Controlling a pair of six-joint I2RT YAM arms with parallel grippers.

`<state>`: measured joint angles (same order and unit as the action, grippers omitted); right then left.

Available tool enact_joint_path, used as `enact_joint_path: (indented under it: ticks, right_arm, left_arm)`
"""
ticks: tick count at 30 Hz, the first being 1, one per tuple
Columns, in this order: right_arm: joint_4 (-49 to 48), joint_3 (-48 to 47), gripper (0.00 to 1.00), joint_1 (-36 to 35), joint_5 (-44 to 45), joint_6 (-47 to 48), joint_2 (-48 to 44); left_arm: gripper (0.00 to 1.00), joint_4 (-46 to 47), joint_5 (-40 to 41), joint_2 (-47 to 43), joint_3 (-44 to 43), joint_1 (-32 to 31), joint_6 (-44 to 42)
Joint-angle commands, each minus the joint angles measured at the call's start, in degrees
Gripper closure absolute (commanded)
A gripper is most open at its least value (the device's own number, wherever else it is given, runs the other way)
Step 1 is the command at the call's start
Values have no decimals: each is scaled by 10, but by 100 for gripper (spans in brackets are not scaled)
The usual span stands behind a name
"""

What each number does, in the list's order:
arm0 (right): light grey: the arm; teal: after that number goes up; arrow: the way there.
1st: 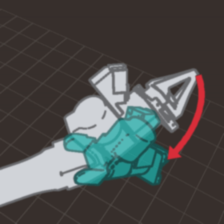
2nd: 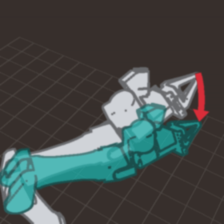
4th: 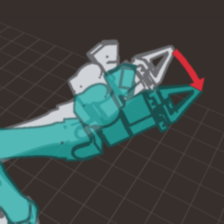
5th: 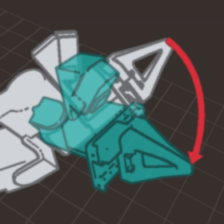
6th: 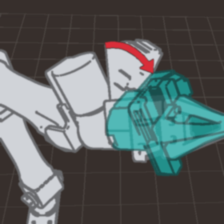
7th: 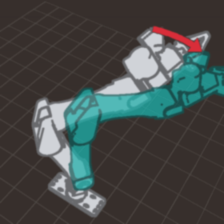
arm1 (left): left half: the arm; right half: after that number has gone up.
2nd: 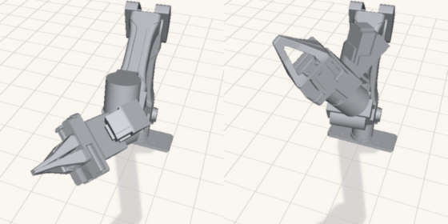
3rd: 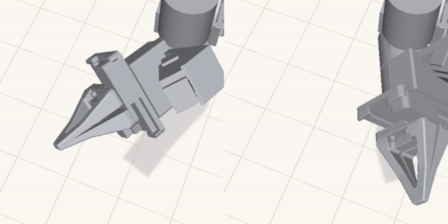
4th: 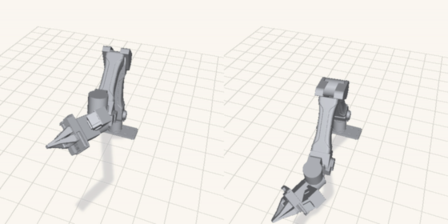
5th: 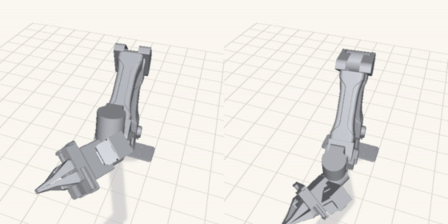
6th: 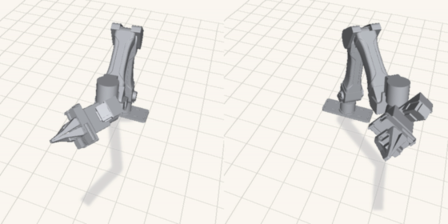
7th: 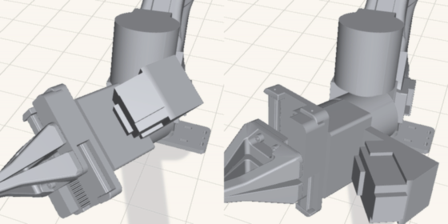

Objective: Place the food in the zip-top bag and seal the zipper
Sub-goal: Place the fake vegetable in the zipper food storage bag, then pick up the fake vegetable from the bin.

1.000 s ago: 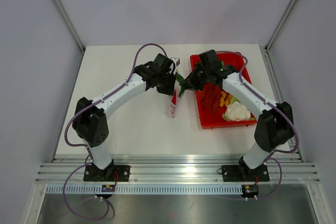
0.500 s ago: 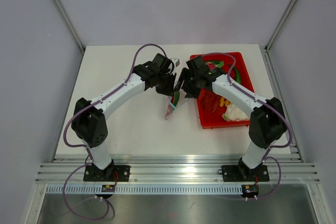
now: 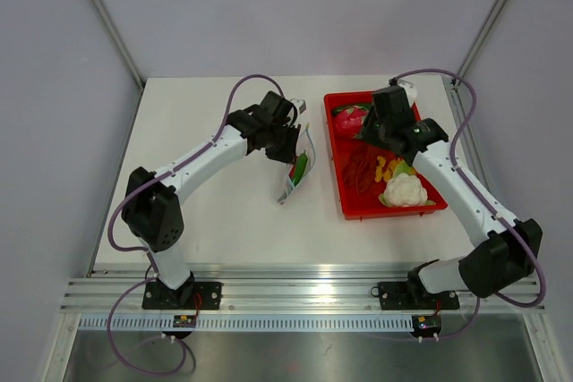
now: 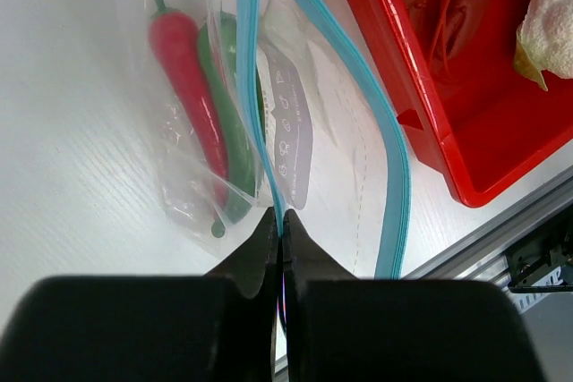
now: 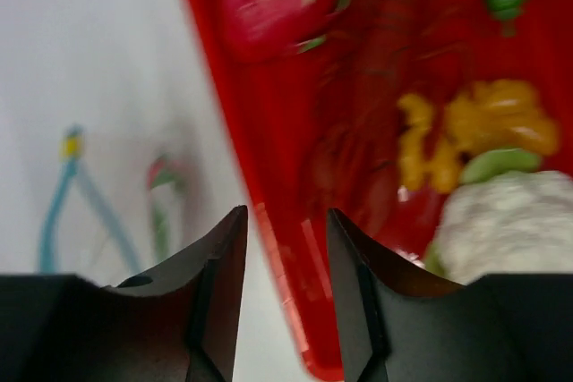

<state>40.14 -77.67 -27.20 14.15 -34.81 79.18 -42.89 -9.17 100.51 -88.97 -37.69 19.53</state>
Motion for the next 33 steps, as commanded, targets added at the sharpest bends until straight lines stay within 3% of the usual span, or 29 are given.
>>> enact_joint_path:
  ticks: [1,3,10,18,27,33]
  right_arm:
    - [19,32,53,78,104,69,28]
    - [-19,52,50,108,164,97,57]
    - [-53,-12,45,204,138,82,201]
    - [-56,-93,48,231,164,111,330]
    - [-105,-141,39,238,163,165,403]
    - [-124,-137,48,239,163,176,429]
  left_arm:
    - [100,13,6,-23,-11,1,7]
    - [100,16,-7,-25,-9,1,10]
    - [100,20,-4,-31,2,1,15]
    - [100,13,-19,-36,5,0,12]
    - [100,13,-20,-34,13,0,9]
    - [100,23,-23,-28,19,0,16]
